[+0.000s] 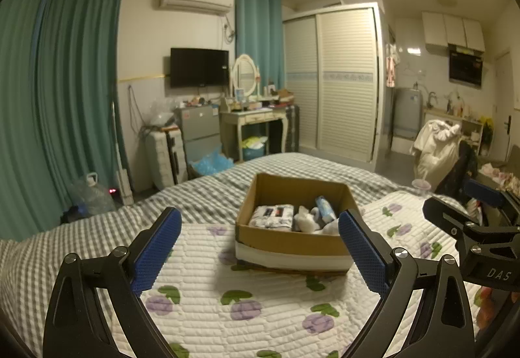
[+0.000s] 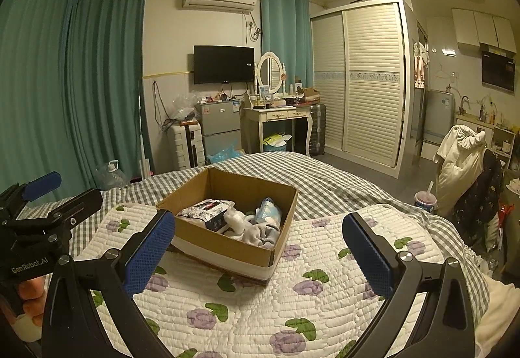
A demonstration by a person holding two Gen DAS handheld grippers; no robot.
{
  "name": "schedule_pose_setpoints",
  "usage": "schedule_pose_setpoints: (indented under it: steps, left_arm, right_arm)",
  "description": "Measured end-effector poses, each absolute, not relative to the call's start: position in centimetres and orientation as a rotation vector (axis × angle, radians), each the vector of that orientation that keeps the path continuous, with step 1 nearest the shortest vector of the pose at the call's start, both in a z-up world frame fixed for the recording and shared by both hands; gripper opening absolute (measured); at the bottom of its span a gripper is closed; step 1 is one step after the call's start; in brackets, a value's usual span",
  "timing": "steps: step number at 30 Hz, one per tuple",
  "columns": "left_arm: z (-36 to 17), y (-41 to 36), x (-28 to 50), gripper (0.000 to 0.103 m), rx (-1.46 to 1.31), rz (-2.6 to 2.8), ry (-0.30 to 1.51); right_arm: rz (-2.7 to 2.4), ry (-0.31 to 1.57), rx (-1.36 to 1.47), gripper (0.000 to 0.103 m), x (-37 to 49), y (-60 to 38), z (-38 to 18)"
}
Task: Organize soft objects
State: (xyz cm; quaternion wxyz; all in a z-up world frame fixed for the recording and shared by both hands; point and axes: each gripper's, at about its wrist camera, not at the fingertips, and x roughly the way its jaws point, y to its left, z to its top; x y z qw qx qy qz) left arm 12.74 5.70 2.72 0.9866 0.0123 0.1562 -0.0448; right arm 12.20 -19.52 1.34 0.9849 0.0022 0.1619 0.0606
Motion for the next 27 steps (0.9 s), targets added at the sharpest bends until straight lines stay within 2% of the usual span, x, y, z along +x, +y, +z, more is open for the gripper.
schedule_pose_setpoints:
  steps: [27]
  left_arm:
    - [2.68,5.81,12.75,0.099,0.021,-0.089,0.315]
  right_arm:
    - [0.122,0.332,0.012,0.103,12.05,-19.19,1.28]
